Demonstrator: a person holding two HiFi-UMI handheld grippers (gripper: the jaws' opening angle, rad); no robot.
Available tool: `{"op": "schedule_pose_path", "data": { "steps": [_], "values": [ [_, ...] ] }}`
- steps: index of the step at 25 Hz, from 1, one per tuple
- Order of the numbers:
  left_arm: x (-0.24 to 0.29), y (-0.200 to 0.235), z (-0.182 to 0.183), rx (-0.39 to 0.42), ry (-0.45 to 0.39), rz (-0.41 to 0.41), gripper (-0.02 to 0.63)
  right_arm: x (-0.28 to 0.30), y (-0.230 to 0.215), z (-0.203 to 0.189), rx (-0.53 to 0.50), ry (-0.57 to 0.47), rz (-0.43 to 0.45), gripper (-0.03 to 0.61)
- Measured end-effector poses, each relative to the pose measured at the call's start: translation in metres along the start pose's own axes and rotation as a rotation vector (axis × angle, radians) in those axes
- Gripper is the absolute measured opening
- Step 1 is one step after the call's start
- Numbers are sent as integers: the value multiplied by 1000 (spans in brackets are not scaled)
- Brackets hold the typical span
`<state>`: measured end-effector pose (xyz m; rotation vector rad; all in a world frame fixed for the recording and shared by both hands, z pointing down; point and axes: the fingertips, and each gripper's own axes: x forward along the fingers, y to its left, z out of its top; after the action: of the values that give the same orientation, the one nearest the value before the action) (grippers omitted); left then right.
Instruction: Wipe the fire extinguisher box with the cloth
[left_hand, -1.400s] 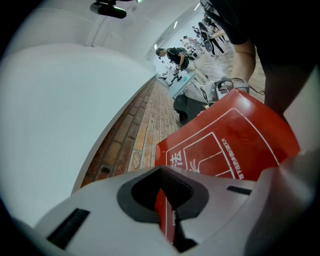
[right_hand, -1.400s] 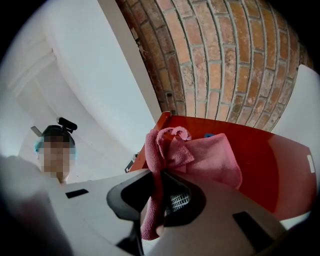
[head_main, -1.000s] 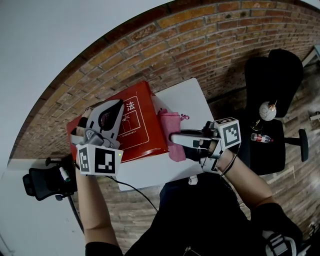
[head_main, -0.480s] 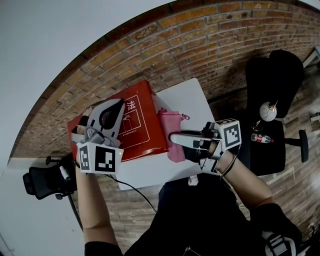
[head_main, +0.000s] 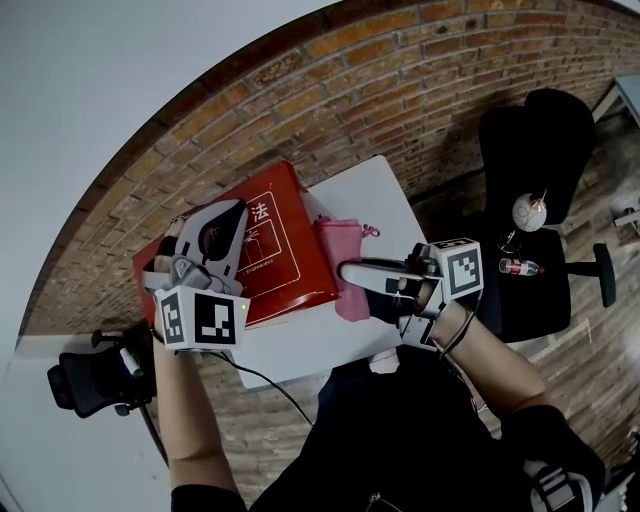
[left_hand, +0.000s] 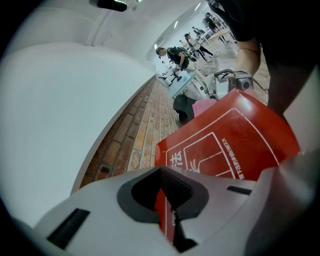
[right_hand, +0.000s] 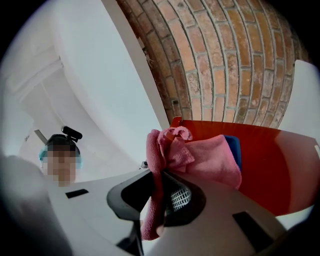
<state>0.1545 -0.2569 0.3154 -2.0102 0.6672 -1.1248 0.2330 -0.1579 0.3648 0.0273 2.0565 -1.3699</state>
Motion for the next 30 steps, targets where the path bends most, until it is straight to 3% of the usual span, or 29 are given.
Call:
{"op": "schedule_pose_path", "data": {
  "steps": [14, 30],
  "values": [
    [-3, -8, 3, 44, -40, -42, 26, -15, 24, -3, -195, -248, -173, 64],
    [-23, -25, 12, 224, -263, -144, 28, -27, 49, -49, -356, -498, -397, 64]
  ]
}}
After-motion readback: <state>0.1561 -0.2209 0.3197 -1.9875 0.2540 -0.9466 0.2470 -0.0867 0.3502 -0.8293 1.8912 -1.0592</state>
